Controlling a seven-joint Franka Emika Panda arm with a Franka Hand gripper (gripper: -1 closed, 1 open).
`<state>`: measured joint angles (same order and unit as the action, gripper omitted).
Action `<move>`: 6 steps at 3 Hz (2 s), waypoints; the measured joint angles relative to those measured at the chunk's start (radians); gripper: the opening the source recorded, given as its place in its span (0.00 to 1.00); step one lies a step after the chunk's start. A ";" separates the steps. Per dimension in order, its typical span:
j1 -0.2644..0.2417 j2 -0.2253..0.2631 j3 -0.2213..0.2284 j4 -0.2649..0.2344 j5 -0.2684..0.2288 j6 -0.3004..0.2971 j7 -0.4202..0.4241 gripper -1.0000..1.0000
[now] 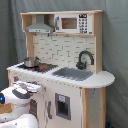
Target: Play with the kitchen
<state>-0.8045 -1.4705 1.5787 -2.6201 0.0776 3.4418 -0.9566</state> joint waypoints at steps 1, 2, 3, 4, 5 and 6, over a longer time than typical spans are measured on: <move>-0.026 0.000 -0.001 0.021 0.000 0.014 -0.006 1.00; -0.026 0.000 -0.001 0.022 0.000 0.014 -0.006 0.00; -0.025 0.011 0.000 0.027 0.001 0.014 0.103 0.00; -0.025 0.020 -0.001 0.027 0.002 0.013 0.215 0.00; -0.025 0.027 -0.001 0.026 0.002 0.013 0.324 0.00; -0.025 0.029 -0.001 0.026 0.002 0.012 0.441 0.00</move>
<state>-0.8298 -1.4414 1.5776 -2.5940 0.0793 3.4541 -0.5152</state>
